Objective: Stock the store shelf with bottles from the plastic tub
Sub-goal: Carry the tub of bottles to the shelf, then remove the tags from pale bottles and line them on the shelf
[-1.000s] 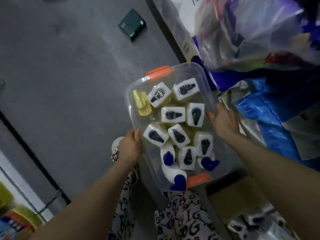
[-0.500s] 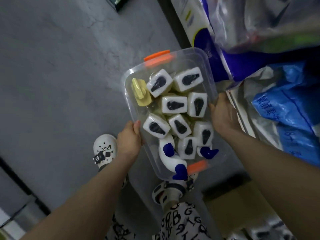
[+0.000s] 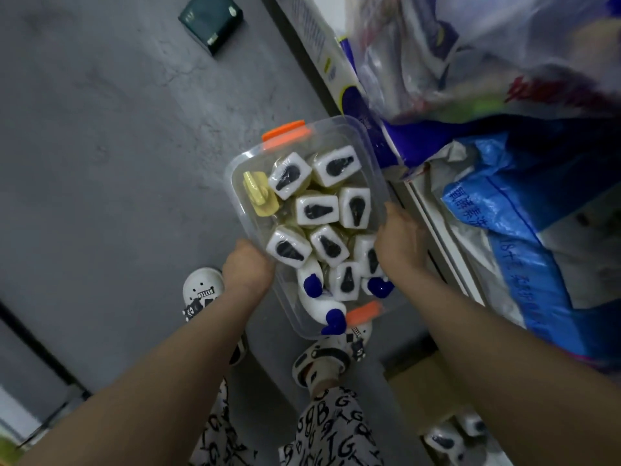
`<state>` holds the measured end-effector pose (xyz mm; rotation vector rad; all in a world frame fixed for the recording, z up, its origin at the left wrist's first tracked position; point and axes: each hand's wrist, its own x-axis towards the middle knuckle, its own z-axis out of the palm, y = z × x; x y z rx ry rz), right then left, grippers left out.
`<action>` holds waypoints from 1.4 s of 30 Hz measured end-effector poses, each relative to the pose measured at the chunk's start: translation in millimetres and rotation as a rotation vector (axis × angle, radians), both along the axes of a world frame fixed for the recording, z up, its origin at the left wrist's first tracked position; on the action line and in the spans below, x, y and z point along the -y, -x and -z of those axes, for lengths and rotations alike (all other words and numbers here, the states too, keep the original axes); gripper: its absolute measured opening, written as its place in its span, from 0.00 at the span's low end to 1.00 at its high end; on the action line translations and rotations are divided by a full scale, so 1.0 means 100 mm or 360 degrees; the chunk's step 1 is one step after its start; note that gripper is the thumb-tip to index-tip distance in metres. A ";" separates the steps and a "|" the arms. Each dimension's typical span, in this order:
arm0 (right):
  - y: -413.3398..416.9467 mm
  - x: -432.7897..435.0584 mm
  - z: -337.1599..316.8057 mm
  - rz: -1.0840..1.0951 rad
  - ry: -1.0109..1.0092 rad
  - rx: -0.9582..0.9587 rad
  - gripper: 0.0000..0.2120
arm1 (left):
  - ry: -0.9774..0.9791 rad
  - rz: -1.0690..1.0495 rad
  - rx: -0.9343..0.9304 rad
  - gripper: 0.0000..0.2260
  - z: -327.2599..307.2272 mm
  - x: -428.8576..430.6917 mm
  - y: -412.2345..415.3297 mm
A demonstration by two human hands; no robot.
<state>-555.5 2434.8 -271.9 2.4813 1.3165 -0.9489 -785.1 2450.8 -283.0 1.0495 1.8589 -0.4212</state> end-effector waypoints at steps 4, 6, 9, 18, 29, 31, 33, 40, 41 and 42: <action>0.07 0.01 -0.08 0.0048 -0.0055 -0.0150 0.18 | -0.0688 0.0244 0.0178 0.17 -0.22 -0.08 -0.14; 0.12 0.01 -0.04 0.0114 -0.0070 -0.0214 0.14 | -0.0884 0.0531 0.0376 0.17 -0.19 -0.15 -0.24; 0.20 0.02 0.07 0.0261 -0.0048 -0.0239 0.15 | -0.0918 0.0980 0.0602 0.21 -0.01 -0.28 -0.43; 0.33 0.00 0.42 0.0540 -0.0144 -0.0237 0.31 | -0.0837 0.1598 0.0704 0.32 0.43 -0.53 -0.88; 0.25 -0.03 0.27 0.0646 -0.0255 -0.0212 0.16 | -0.0657 0.1560 0.0750 0.33 0.20 -0.63 -0.93; 0.20 0.00 0.10 0.0579 -0.0289 -0.0214 0.17 | -0.0711 0.1508 0.0756 0.32 0.10 -0.64 -0.90; 0.14 0.05 -0.11 0.0476 -0.0296 -0.0215 0.18 | -0.0742 0.1472 0.0780 0.30 -0.04 -0.63 -0.88; 0.00 0.12 -0.99 0.0220 -0.0390 -0.0316 0.19 | -0.0715 0.1456 0.0854 0.34 -0.77 -0.54 -0.84; -0.01 0.11 -1.12 0.0145 -0.0394 -0.0306 0.20 | -0.0722 0.1467 0.0869 0.35 -0.87 -0.52 -0.82; -0.01 0.11 -1.26 0.0072 -0.0404 -0.0297 0.21 | -0.0730 0.1459 0.0894 0.35 -1.00 -0.51 -0.79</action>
